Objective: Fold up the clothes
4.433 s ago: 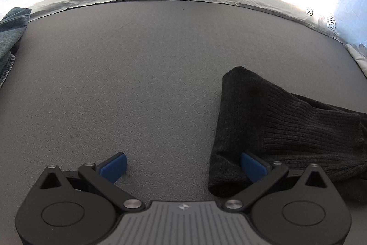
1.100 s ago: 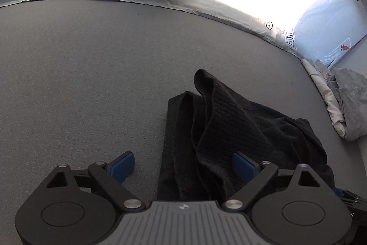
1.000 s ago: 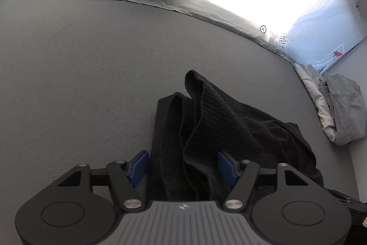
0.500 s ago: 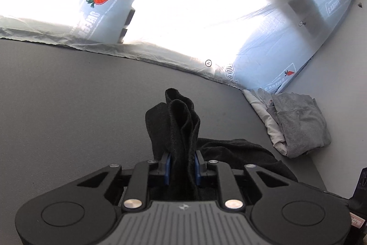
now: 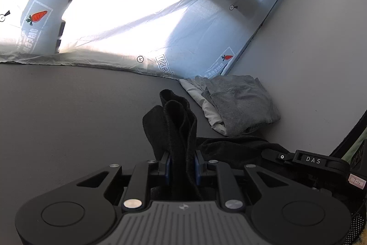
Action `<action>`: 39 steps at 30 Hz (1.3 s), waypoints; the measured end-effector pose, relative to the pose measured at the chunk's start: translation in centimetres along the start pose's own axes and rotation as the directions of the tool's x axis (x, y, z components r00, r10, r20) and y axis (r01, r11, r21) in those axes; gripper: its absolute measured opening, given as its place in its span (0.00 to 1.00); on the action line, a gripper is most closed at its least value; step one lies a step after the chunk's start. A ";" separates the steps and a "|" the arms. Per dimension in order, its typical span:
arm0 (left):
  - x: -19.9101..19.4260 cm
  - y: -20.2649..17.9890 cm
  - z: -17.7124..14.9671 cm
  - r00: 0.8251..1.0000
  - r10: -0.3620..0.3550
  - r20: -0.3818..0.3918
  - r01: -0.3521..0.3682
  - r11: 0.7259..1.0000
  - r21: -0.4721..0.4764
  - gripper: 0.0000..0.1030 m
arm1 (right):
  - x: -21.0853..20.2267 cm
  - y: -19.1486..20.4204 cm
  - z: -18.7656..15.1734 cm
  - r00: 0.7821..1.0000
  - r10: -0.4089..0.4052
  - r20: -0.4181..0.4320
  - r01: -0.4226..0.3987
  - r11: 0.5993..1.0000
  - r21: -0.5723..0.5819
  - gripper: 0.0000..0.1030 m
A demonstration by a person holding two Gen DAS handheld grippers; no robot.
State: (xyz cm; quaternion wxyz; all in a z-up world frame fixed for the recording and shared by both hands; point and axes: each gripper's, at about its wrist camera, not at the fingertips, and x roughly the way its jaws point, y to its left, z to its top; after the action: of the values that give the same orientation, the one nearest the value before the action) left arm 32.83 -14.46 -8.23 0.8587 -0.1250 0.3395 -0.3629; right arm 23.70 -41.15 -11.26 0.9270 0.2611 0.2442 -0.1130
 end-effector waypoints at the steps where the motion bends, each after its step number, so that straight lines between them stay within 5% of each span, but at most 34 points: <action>1: 0.5 -1.0 -0.1 1.000 0.000 -0.002 0.000 1.000 0.012 0.20 | -0.3 -0.8 0.4 1.000 -0.008 0.008 0.008 1.000 -0.002 0.15; 7: 5.2 -6.9 -0.4 1.000 0.012 0.021 -0.012 0.999 0.039 0.20 | -1.4 -6.7 3.8 0.999 0.019 0.048 -0.020 1.000 0.008 0.15; 15: 12.8 -15.6 -0.3 0.992 0.043 0.122 -0.046 0.999 0.026 0.20 | -2.9 -14.6 12.3 0.992 0.090 0.089 -0.061 0.957 -0.284 0.15; 25: 20.4 -24.8 3.8 0.981 0.030 0.191 -0.038 0.999 0.038 0.20 | -3.0 -22.6 23.5 0.975 0.146 0.166 -0.070 0.917 -0.393 0.15; 39: 27.8 -29.9 14.9 0.928 0.027 0.371 -0.070 0.992 0.102 0.20 | 2.0 -23.7 36.4 0.892 0.231 0.387 -0.040 0.896 -0.443 0.15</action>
State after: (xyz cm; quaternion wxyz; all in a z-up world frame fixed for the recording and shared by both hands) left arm 40.86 -55.71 2.80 0.9216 -0.1336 0.1540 -0.3301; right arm 31.75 -80.86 4.64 0.9976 0.0393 0.0329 -0.0456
